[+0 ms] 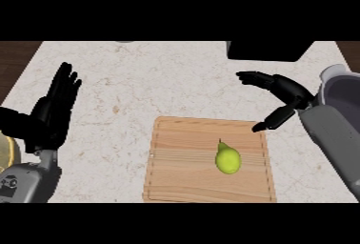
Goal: Pick the pear from the cutting board and place it in the pot
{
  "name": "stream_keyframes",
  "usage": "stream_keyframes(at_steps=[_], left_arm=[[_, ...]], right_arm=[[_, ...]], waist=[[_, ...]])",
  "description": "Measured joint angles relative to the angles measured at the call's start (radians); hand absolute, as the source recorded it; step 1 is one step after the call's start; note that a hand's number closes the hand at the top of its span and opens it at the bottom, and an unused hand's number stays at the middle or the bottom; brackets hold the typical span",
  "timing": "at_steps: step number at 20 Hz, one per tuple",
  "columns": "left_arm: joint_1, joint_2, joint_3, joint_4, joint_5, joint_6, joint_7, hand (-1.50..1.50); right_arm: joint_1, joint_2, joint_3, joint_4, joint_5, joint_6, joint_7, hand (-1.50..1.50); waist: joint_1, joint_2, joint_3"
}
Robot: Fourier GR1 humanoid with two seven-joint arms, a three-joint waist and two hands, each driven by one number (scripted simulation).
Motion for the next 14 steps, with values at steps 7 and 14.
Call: stream_keyframes(at_steps=[7,14], left_arm=[[-0.001,0.006,0.015,0.005,-0.001,-0.004,0.014,0.00],[0.004,0.017,0.043,-0.002,0.004,-0.014,0.029,0.00]], right_arm=[[-0.173,0.012,0.143,0.010,0.112,0.243,0.130,-1.50],[-0.257,0.095,0.256,-0.006,0.224,0.374,0.228,-1.50]], waist=[[-0.010,-0.007,-0.002],[-0.028,-0.011,-0.003]])
